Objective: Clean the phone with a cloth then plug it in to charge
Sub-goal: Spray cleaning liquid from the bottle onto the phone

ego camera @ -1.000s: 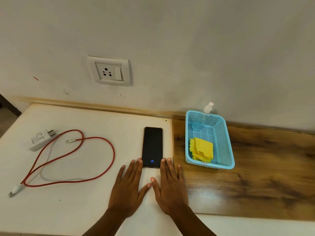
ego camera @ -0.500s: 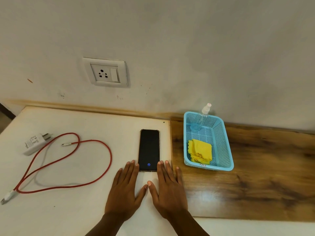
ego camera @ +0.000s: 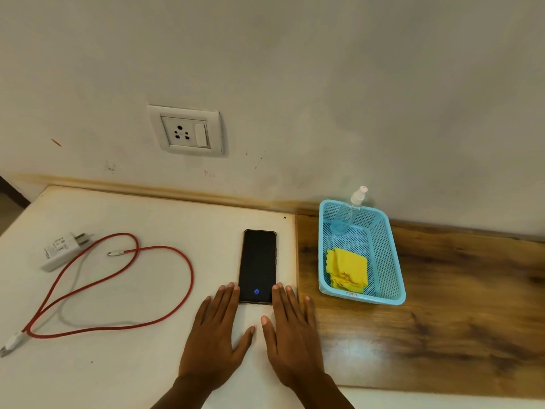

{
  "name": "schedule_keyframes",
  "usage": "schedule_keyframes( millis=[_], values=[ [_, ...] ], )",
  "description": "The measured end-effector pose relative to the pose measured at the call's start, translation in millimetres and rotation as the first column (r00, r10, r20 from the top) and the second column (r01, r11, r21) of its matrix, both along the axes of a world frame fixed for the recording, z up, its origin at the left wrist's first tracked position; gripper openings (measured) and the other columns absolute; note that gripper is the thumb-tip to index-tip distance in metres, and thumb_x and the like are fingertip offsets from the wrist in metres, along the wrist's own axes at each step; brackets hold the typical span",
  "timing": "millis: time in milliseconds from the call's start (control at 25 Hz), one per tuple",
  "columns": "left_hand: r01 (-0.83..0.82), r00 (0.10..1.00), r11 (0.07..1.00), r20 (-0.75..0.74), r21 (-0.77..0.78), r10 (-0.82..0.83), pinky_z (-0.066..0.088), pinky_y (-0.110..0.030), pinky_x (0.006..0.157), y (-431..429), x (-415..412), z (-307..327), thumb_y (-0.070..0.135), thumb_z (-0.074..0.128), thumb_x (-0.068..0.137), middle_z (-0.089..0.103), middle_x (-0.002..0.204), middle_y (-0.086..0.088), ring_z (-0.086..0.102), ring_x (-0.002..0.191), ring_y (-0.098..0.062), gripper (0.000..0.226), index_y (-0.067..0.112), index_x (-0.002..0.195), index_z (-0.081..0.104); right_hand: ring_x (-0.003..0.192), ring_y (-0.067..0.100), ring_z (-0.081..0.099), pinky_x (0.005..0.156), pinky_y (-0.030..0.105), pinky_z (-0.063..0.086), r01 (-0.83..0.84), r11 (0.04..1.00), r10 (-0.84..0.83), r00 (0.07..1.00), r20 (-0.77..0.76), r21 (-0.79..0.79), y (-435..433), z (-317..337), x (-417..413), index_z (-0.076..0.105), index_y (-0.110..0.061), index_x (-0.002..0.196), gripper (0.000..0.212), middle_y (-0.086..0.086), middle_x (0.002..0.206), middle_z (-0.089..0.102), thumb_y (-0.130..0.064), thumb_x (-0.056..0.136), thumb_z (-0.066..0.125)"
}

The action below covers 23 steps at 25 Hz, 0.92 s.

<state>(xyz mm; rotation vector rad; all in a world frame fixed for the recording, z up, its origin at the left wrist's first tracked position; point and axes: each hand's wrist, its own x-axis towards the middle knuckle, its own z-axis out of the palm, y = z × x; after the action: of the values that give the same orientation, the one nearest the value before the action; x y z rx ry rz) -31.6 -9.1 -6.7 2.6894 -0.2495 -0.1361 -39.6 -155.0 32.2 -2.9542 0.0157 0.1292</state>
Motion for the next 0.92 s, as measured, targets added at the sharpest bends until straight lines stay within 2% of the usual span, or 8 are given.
schedule_keyframes(
  millis=[80, 160, 280, 400, 520, 640, 800, 920],
  values=[
    [-0.024, 0.998, 1.000, 0.055, 0.002, 0.024, -0.020, -0.021, 0.108, 1.3, 0.6, -8.5, 0.074, 0.007, 0.079, 0.001, 0.153, 0.006, 0.003, 0.142, -0.018, 0.084, 0.022, 0.145, 0.004, 0.142, 0.025, 0.031, 0.121, 0.041, 0.008, -0.069, 0.969, 0.033, 0.988, 0.151, 0.238, -5.0, 7.0, 6.6, 0.032, -0.014, 0.144, 0.051, 0.006, 0.154, 0.028, -0.035, 0.098, 0.035],
    [-0.019, 0.999, 1.000, 0.041, -0.011, 0.020, -0.025, -0.019, 0.106, 3.6, 0.8, -15.0, 0.076, 0.002, 0.075, -0.017, 0.150, 0.012, -0.014, 0.142, -0.011, 0.082, 0.029, 0.141, -0.014, 0.135, 0.025, 0.041, 0.110, 0.042, 0.038, -0.070, 0.888, -0.110, 0.927, 0.358, 0.454, -18.3, 30.8, 26.9, 0.038, -0.011, 0.140, 0.049, 0.012, 0.145, 0.045, -0.021, 0.093, 0.048],
    [-0.004, 0.999, 1.000, 0.042, -0.018, 0.005, -0.024, -0.020, 0.108, 3.2, 0.7, -14.6, 0.075, 0.002, 0.076, -0.015, 0.151, 0.012, -0.015, 0.142, -0.011, 0.082, 0.029, 0.142, -0.013, 0.123, 0.026, 0.049, 0.100, 0.029, 0.041, 0.054, 0.863, -0.399, 0.683, 0.612, 0.502, -60.1, 78.8, 86.7, 0.044, -0.008, 0.133, 0.043, 0.015, 0.133, 0.052, -0.016, 0.092, 0.053],
    [0.000, 0.998, 1.000, 0.056, -0.023, 0.001, -0.022, -0.022, 0.109, 3.1, 0.6, -12.2, 0.075, 0.003, 0.076, -0.009, 0.153, 0.009, -0.010, 0.143, -0.014, 0.083, 0.026, 0.143, -0.007, 0.127, 0.028, 0.043, 0.099, 0.024, 0.033, 0.200, 0.868, -0.452, 0.697, 0.557, 0.455, -103.1, 101.1, 139.0, 0.040, -0.011, 0.135, 0.047, 0.016, 0.138, 0.044, -0.020, 0.092, 0.055],
    [-0.004, 0.999, 1.000, 0.054, -0.025, 0.005, -0.022, -0.024, 0.109, 3.4, 0.9, -10.6, 0.075, 0.003, 0.076, -0.005, 0.154, 0.008, -0.008, 0.143, -0.017, 0.084, 0.025, 0.144, -0.003, 0.117, 0.034, 0.050, 0.093, 0.038, 0.042, 0.261, 0.874, -0.433, 0.801, 0.413, 0.411, -120.7, 86.3, 155.5, 0.041, -0.014, 0.131, 0.044, 0.018, 0.131, 0.048, -0.022, 0.090, 0.058],
    [-0.009, 0.998, 1.000, 0.065, -0.024, 0.011, -0.022, -0.024, 0.109, 3.1, 0.6, -7.9, 0.071, 0.013, 0.081, 0.002, 0.154, 0.007, 0.000, 0.143, -0.020, 0.081, 0.023, 0.145, 0.004, 0.100, 0.037, 0.058, 0.081, 0.039, 0.047, 0.220, 0.882, -0.384, 0.848, 0.365, 0.417, -126.6, 69.3, 159.2, 0.039, -0.013, 0.125, 0.042, 0.021, 0.115, 0.056, -0.016, 0.089, 0.060],
    [-0.014, 0.998, 0.999, 0.057, -0.033, 0.015, -0.030, -0.021, 0.103, 2.6, 1.0, -6.6, 0.064, 0.029, 0.085, -0.004, 0.152, 0.010, -0.004, 0.143, -0.019, 0.075, 0.027, 0.143, -0.002, 0.100, 0.037, 0.061, 0.079, 0.032, 0.041, 0.228, 0.834, -0.451, 0.807, 0.382, 0.503, -128.1, 75.0, 157.1, 0.038, -0.012, 0.128, 0.041, 0.021, 0.115, 0.059, -0.011, 0.091, 0.056],
    [-0.014, 0.998, 1.000, 0.056, -0.027, 0.016, -0.032, -0.022, 0.102, 2.4, 0.7, -7.6, 0.071, 0.017, 0.081, -0.007, 0.152, 0.011, -0.009, 0.143, -0.017, 0.077, 0.029, 0.142, -0.005, 0.105, 0.026, 0.058, 0.084, 0.030, 0.043, 0.117, 0.845, -0.447, 0.689, 0.570, 0.522, -111.5, 104.7, 154.3, 0.040, -0.015, 0.134, 0.043, 0.016, 0.122, 0.057, -0.011, 0.092, 0.048]
  ],
)
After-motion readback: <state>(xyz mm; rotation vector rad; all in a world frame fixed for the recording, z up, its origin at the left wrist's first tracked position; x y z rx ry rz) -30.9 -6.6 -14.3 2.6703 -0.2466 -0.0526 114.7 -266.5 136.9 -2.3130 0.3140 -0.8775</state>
